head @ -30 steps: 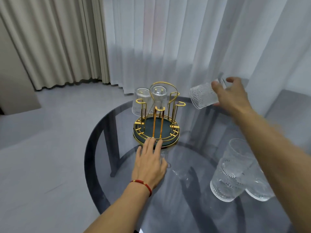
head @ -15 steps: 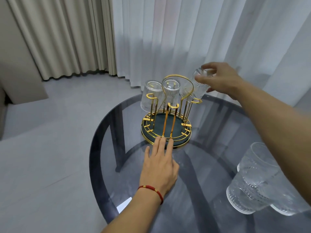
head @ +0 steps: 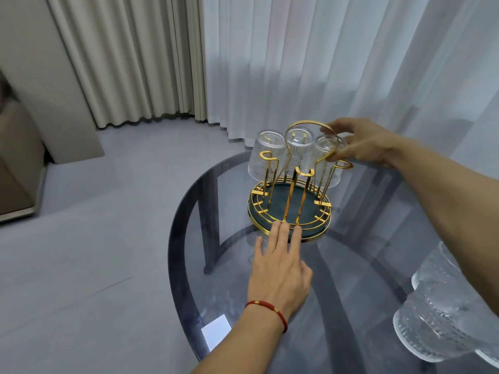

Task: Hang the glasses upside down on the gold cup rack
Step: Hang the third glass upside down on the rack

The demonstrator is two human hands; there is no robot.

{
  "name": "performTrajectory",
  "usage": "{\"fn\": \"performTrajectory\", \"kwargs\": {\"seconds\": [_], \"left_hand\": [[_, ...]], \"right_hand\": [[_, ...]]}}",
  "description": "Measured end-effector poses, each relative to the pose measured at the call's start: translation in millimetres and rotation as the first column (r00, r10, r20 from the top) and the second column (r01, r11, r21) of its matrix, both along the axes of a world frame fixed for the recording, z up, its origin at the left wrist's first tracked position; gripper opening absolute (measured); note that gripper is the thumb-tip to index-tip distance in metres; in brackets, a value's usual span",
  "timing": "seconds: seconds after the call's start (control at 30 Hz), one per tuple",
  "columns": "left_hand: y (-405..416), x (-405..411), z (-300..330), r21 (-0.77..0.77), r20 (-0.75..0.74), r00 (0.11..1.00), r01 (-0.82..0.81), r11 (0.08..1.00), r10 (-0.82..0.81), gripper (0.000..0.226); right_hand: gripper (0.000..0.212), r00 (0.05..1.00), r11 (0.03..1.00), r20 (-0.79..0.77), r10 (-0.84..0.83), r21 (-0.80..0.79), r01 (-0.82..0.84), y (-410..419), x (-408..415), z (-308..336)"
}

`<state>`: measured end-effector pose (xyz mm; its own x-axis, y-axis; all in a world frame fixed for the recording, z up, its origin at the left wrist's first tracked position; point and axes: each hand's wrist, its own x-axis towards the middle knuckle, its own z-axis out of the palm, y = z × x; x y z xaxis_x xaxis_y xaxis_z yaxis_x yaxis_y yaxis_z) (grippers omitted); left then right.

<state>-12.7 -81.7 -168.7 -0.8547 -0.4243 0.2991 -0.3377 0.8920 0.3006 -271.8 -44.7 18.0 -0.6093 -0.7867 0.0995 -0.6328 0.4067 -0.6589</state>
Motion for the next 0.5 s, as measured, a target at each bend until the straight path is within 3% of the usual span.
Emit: {"fn": "performTrajectory", "kwargs": {"seconds": [0.27, 0.4, 0.5], "left_hand": [[-1.4, -1.1, -1.9, -0.006, 0.016, 1.000, 0.001, 1.000, -0.001, 0.063], [-3.1, -1.9, -2.7, 0.030, -0.016, 1.000, -0.001, 1.000, 0.002, 0.070], [-1.7, -1.6, -1.0, 0.027, -0.027, 1.000, 0.007, 1.000, -0.006, 0.074]], "right_hand": [[0.072, 0.996, 0.996, 0.064, 0.058, 0.061, -0.062, 0.3, 1.4, 2.7], [0.082, 0.999, 0.998, 0.004, -0.053, 0.019, 0.053, 19.5, -0.3, 3.8], [0.066, 0.990, 0.992, -0.067, -0.121, -0.047, 0.118, 51.2, 6.7, 5.4]]}}
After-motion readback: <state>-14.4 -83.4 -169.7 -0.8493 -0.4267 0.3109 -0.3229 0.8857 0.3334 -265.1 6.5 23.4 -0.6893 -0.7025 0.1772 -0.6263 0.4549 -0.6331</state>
